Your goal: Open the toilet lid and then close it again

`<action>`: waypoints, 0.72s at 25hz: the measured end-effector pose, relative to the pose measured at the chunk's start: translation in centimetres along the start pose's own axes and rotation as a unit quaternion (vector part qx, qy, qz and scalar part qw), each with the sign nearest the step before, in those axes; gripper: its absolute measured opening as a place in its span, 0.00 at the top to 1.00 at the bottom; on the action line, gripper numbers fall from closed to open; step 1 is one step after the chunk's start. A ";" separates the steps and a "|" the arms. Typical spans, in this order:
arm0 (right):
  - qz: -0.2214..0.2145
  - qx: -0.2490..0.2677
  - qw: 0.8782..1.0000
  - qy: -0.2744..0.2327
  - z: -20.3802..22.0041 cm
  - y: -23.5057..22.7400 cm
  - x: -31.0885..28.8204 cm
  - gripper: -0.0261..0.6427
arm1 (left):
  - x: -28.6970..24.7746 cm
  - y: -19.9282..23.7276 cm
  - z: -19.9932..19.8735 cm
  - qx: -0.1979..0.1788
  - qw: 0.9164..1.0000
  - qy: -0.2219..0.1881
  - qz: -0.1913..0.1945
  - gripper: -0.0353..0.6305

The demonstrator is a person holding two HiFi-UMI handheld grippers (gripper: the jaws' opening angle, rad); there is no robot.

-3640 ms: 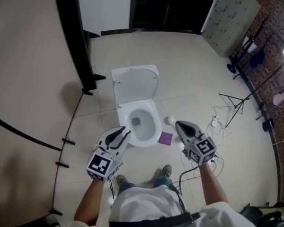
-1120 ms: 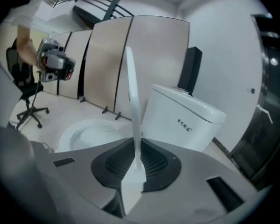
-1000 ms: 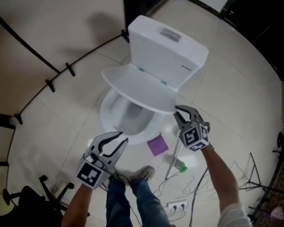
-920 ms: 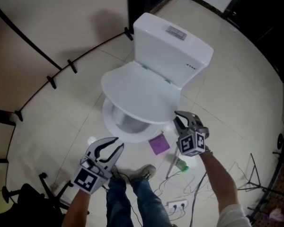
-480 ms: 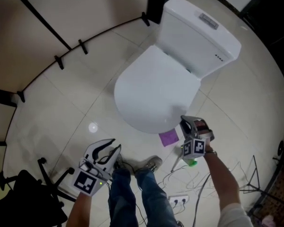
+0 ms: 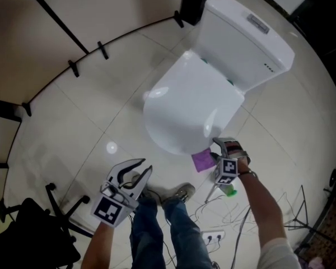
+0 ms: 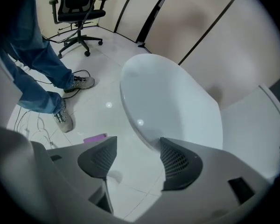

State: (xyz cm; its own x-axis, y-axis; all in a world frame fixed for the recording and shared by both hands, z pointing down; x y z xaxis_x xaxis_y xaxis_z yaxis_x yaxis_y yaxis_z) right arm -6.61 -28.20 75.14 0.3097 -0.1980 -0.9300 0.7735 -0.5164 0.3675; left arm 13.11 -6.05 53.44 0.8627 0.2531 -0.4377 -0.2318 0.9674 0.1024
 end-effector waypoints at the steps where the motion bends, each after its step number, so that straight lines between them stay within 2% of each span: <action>1: -0.002 -0.007 1.000 -0.004 -0.4 -0.4 0.4 0.54 | -0.1 0.1 0.0 0.000 1.000 0.002 0.000 0.83; 6: -0.030 -0.105 0.994 -0.013 -0.7 -0.9 1.4 0.54 | 0.1 0.3 -0.6 -0.014 1.000 0.019 0.005 0.83; 10: -0.016 -0.192 0.978 -0.080 -1.9 -2.5 8.0 0.54 | 1.3 0.7 -3.7 -0.023 0.999 0.023 0.007 0.82; 11: -0.011 -0.218 0.970 -0.104 -2.3 -3.3 10.8 0.54 | 1.8 0.8 -5.1 -0.024 0.999 0.024 0.009 0.82; 13: -0.009 -0.280 0.947 -0.156 -2.7 -5.1 16.7 0.54 | 2.8 0.8 -8.4 -0.026 0.999 0.021 0.016 0.83; 16: -0.001 -0.353 0.907 -0.229 -2.9 -7.7 26.1 0.54 | 4.3 0.2 -14.1 -0.044 0.999 0.004 0.030 0.83; 18: 0.010 -0.396 0.874 -0.282 -3.0 -8.9 32.4 0.54 | 5.5 -0.8 -17.8 -0.061 0.997 -0.002 0.037 0.82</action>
State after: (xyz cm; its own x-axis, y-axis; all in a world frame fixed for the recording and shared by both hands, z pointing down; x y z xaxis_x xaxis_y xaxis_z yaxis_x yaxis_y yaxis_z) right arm -1.81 -27.48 41.79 0.1796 -0.6944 -0.6969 0.9801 0.1873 0.0659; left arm 10.09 -5.65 35.07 0.8430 0.3236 -0.4297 -0.3470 0.9375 0.0252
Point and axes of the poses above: the fingertips, and each gripper's own axes: x backward along the fingers, y to its left, z out of its underside, the point moved 6 cm from there along x, backward along the fingers, and after that the axes turned 11 degrees about y, right-handed, at the moved point
